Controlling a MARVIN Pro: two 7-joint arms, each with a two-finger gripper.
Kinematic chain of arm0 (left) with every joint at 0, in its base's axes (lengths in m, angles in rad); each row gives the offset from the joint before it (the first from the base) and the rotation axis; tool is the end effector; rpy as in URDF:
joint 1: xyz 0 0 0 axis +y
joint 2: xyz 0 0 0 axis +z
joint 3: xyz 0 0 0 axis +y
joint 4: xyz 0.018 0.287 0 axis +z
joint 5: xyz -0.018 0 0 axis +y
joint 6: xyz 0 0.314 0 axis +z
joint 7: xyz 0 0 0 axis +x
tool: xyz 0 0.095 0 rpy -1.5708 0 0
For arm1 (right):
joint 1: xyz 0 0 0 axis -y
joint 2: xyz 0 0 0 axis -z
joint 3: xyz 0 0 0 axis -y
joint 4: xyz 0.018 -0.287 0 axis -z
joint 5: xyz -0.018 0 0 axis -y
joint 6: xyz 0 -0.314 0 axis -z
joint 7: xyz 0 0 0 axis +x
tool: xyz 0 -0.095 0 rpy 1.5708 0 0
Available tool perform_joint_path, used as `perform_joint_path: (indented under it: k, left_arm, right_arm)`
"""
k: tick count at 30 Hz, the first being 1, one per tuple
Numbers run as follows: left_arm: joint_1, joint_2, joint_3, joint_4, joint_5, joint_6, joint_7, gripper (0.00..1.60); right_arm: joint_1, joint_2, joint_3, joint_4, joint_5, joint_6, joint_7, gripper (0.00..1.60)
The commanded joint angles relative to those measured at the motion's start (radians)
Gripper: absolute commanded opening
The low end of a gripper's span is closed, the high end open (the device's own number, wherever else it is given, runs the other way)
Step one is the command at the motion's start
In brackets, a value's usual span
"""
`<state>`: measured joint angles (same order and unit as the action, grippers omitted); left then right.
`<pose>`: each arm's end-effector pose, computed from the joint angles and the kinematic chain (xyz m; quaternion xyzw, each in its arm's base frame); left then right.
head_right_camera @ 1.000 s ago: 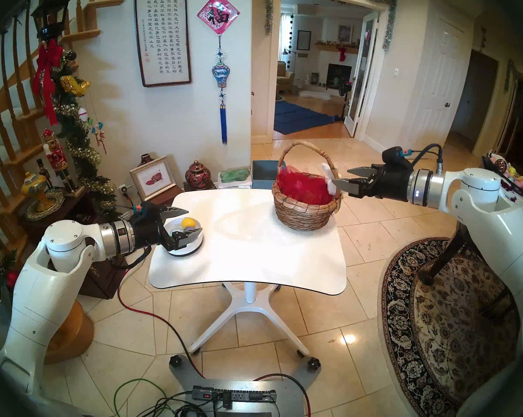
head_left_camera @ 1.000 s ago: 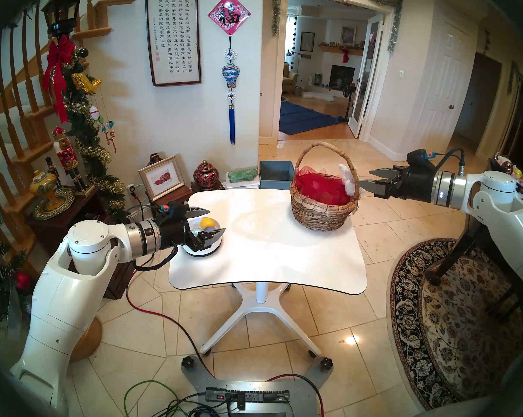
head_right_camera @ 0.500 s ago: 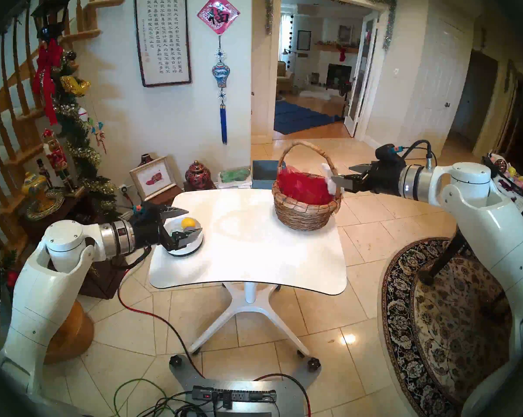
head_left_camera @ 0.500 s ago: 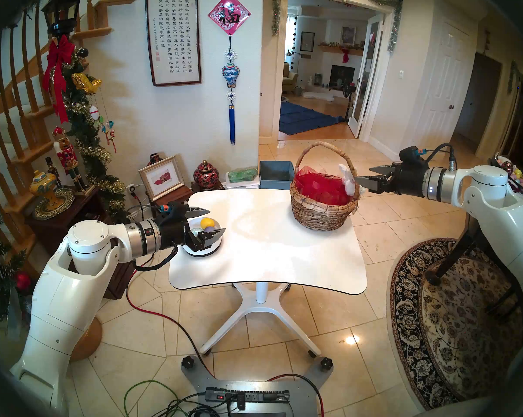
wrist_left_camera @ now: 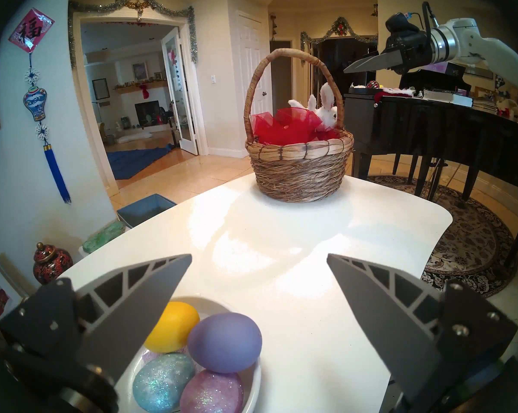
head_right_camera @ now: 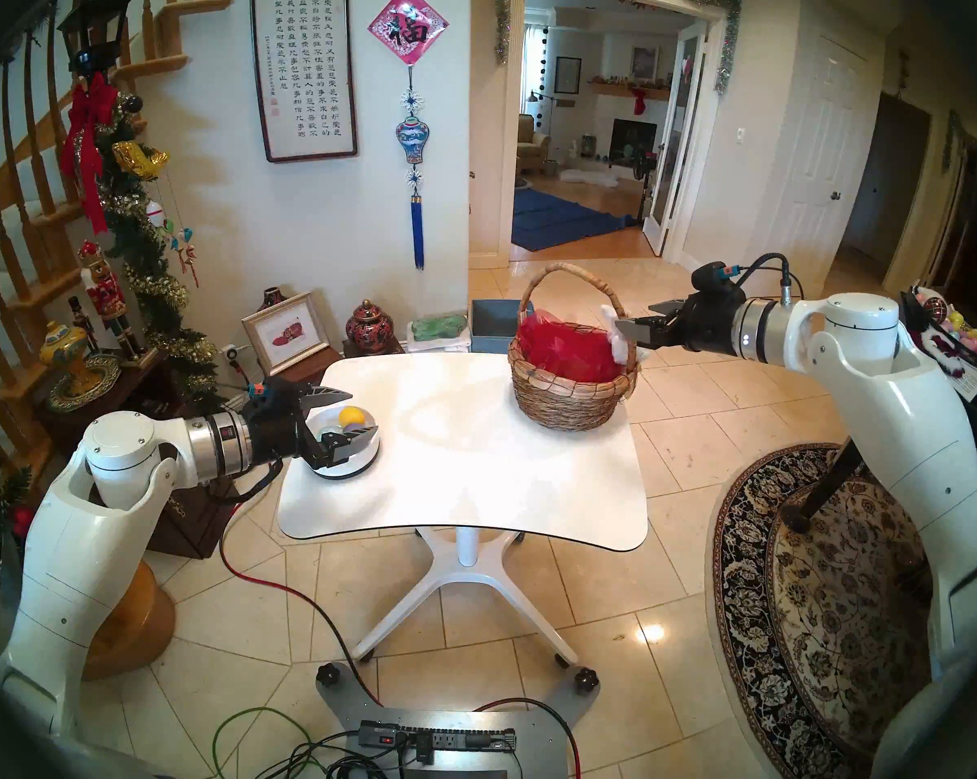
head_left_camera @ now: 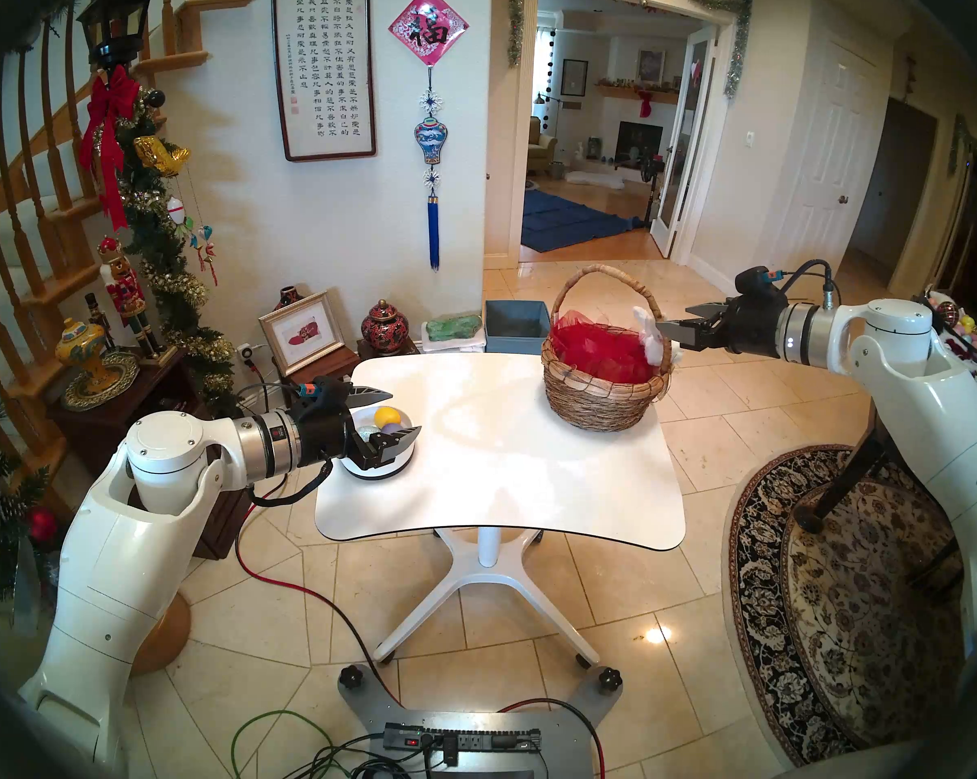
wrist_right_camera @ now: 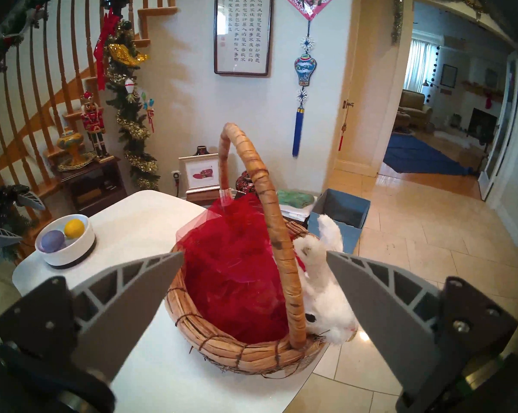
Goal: Put easter egg into basket
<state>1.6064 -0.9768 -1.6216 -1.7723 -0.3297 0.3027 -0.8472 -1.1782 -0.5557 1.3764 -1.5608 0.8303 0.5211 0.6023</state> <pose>0.3823 0.0812 -0.2299 0.7180 -0.3581 0.5541 0.2220 0.4563 -0.1765 -0.1094 -0.7821 -0.2540 -0.5430 0.1699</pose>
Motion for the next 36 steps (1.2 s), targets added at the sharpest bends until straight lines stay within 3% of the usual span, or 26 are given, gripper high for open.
perform_joint_path:
  k: [1,19,36]
  left_arm:
    - [-0.006,0.001,-0.001,-0.004,0.000,0.000,0.000,1.60]
    - [-0.006,0.001,-0.001,-0.004,0.000,0.000,0.000,1.60]
    - [-0.007,0.001,-0.001,-0.004,0.000,0.000,0.000,1.60]
  right_arm:
    - [0.116,-0.064,-0.023,0.036,-0.049,0.025,0.043,1.60]
    - [0.283,-0.143,-0.148,0.163,-0.211,0.032,0.109,1.60]
    - [0.310,-0.148,-0.162,0.190,-0.246,0.009,0.147,1.60]
